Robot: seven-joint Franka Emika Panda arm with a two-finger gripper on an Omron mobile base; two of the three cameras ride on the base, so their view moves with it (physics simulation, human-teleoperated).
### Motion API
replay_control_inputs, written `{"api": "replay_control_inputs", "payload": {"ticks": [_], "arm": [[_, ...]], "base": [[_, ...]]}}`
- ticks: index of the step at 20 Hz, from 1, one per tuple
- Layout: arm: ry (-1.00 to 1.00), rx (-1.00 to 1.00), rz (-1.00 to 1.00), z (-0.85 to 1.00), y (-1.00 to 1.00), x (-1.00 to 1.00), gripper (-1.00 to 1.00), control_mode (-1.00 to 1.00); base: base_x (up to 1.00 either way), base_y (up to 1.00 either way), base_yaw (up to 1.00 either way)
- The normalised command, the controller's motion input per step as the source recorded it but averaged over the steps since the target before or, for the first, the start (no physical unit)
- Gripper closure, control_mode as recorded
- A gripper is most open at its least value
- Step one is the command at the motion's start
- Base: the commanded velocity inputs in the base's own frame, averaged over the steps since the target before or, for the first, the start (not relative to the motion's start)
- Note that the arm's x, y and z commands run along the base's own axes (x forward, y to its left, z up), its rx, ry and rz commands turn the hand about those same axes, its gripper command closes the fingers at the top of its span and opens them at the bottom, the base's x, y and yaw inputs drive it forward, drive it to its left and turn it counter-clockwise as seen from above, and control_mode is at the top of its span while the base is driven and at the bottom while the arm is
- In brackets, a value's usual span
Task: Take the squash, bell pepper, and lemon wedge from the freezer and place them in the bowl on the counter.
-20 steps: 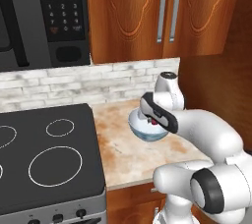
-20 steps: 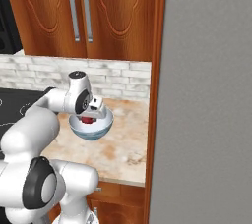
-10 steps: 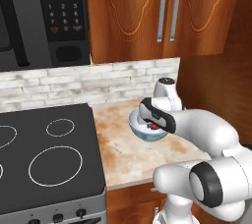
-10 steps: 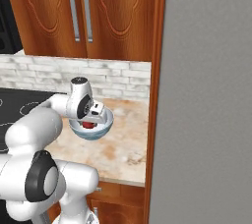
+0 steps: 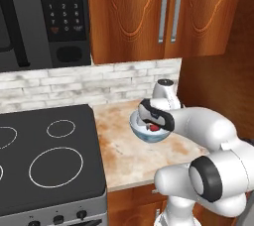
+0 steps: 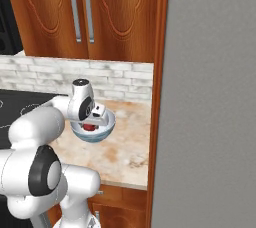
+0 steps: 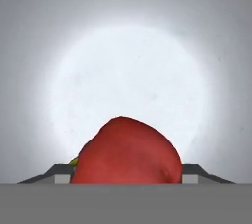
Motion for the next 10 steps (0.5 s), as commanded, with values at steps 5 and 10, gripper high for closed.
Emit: {"api": "replay_control_inputs", "payload": {"ticks": [5, 10], "arm": [[0.00, 0.00, 0.00, 0.00, 0.00, 0.00, -1.00, -1.00], [0.00, 0.00, 0.00, 0.06, 0.00, 0.00, -1.00, -1.00]], "base": [[0.00, 0.00, 0.00], [0.00, 0.00, 0.00]]}}
